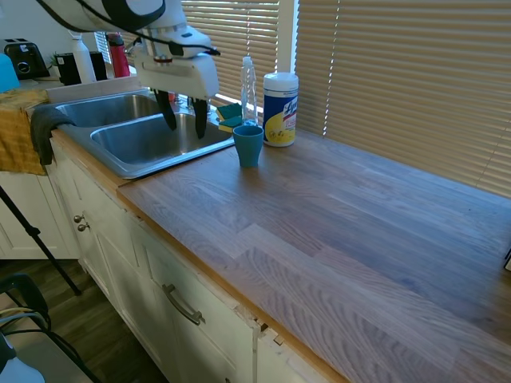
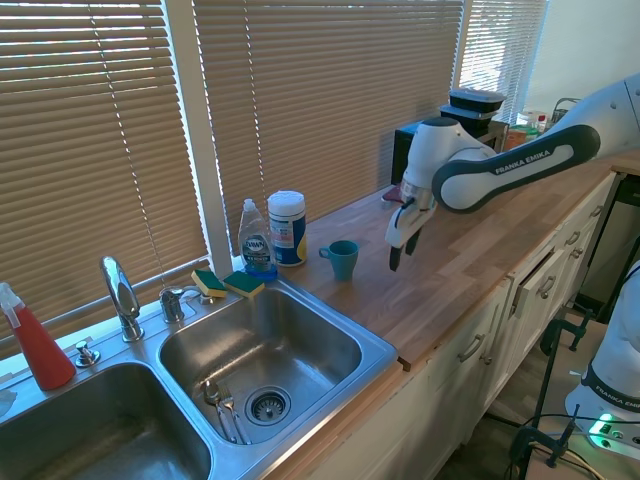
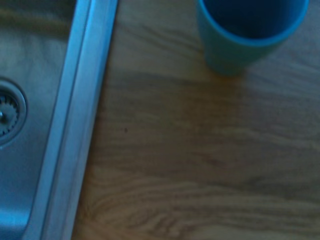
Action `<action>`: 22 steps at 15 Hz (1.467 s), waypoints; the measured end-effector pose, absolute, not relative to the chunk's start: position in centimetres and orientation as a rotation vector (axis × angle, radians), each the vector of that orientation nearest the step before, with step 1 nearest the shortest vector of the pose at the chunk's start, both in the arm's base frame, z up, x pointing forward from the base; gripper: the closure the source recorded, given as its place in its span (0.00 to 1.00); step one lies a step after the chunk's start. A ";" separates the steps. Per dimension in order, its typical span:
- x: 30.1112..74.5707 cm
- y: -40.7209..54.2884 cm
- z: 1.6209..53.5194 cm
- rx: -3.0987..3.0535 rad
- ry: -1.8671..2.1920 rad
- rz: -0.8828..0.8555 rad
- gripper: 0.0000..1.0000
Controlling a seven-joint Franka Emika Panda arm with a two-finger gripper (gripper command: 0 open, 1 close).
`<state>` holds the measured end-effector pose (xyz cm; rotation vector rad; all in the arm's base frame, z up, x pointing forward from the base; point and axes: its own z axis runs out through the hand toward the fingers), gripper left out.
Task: Put the mug in the sink
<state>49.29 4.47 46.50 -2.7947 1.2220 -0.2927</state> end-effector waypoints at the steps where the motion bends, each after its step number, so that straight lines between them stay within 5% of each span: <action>1: 50.7 4.7 46.9 -2.792 1.224 -0.309 0.00; 14: 66.5 4.6 38.8 -2.721 1.436 -0.333 0.00; 15: 66.8 4.5 37.9 -2.723 1.443 -0.319 1.00; 22: 67.3 5.3 36.3 -2.712 1.454 -0.276 1.00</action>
